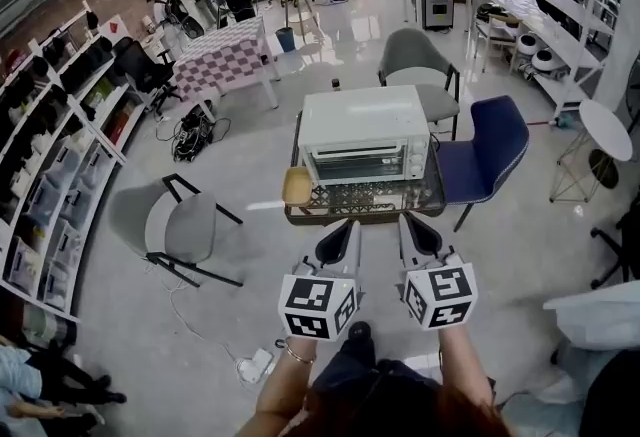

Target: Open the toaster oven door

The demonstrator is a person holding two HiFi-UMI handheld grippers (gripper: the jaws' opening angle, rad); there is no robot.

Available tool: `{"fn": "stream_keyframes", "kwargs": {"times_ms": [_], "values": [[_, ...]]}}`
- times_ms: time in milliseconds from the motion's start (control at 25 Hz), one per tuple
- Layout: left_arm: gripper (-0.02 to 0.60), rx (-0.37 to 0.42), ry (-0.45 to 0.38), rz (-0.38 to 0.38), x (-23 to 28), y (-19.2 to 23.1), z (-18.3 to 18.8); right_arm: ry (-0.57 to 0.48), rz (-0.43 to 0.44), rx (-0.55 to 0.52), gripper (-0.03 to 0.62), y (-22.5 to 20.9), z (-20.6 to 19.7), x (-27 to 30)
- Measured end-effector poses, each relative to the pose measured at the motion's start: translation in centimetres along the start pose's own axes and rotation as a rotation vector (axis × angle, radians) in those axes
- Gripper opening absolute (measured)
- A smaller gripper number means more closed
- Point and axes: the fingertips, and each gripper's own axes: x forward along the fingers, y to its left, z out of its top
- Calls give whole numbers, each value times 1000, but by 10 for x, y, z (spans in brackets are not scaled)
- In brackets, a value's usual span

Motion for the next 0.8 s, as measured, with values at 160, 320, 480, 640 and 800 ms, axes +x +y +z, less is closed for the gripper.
{"fn": "stream_keyframes", "kwargs": {"times_ms": [160,320,480,640,800], "values": [[15,3,13,-20,12,22,-2,10,-16,18,0,4,-2,27],[14,9,22,-35,30,44,-6,23,-39,19,2,1,-6,57],[15,9,14,-52,47,65,-7,37,-58,22,2,1,-10,82],[14,8,16,-62,61,84,-4,53,-71,26,2,1,-10,104],[15,9,24,-74,72,100,-8,78,-92,28,2,1,-16,123]]}}
